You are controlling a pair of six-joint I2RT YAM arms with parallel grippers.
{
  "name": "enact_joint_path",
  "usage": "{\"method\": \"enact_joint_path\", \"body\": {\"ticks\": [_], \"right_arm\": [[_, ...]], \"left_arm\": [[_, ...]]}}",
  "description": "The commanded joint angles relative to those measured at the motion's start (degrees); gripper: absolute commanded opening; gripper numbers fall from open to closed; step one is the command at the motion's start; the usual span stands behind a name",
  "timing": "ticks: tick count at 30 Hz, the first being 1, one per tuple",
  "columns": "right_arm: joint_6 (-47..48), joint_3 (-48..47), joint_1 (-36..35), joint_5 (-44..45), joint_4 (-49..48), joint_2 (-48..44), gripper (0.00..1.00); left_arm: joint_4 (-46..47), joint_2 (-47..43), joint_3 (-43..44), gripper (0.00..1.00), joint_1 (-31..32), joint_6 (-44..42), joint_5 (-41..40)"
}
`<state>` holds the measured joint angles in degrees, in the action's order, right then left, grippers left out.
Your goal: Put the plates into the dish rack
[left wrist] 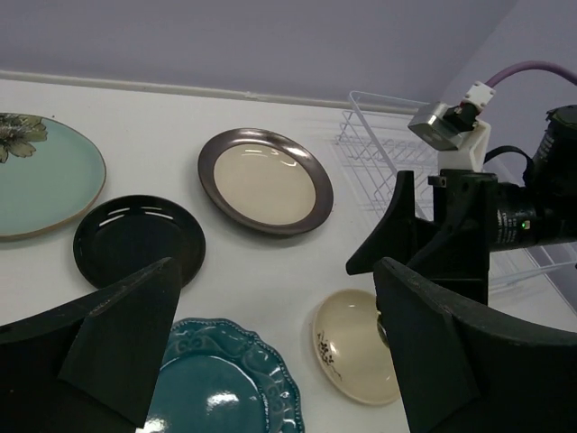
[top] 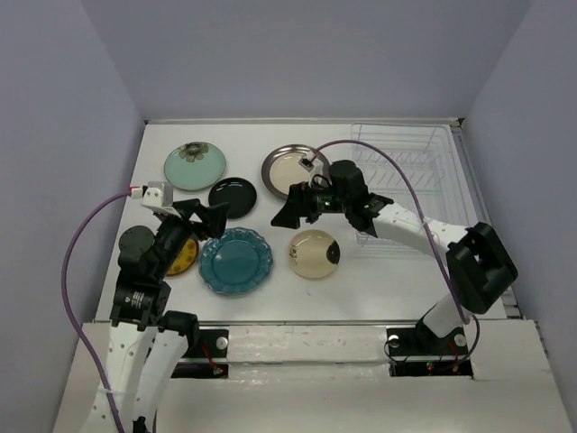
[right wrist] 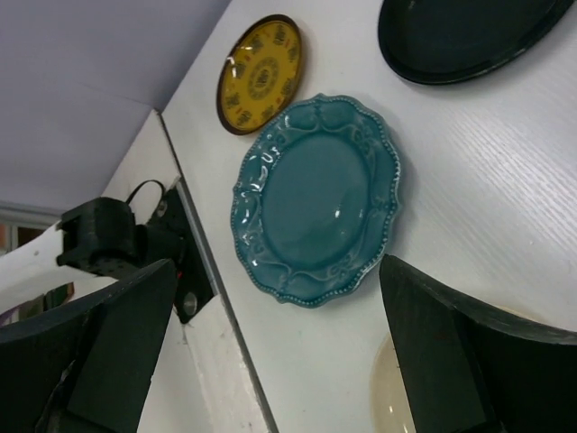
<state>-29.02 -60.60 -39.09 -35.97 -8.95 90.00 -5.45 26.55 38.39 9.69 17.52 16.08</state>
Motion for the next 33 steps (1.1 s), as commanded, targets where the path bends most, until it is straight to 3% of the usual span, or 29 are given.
{"method": "enact_joint_path", "body": {"ticks": [1,10,13,17,19,25,33], "right_arm": [[2.73,-2.07,-0.37,3.97,-0.28,2.11,1.0],[1.68,-3.3,-0.37,6.78,0.25,6.95,1.0],[-0.59,-6.19,-0.37,17.12,2.79,8.0,0.99],[-5.25,-11.2,-0.37,23.48,2.97,12.03,0.92],[-8.32,-14.53,-1.42,26.28,2.71,15.36,0.81],[-14.21,-21.48,-3.54,31.57,2.71,22.5,0.65],[-19.85,-25.88,-5.21,32.89,2.45,30.58,0.62]], "left_arm": [[1.67,0.35,2.13,0.99,0.06,-1.35,0.18],[1.85,0.0,1.69,0.99,-0.02,-1.35,0.98],[2.11,-0.09,1.51,0.99,0.06,-1.08,0.89],[2.38,-0.62,1.33,0.99,0.06,-0.64,0.45],[2.38,-0.79,1.16,0.99,0.06,-0.03,-0.25],[2.55,-1.76,1.16,0.99,0.85,0.59,-1.4],[2.29,-2.38,1.07,0.99,2.96,0.68,-2.63]]}}
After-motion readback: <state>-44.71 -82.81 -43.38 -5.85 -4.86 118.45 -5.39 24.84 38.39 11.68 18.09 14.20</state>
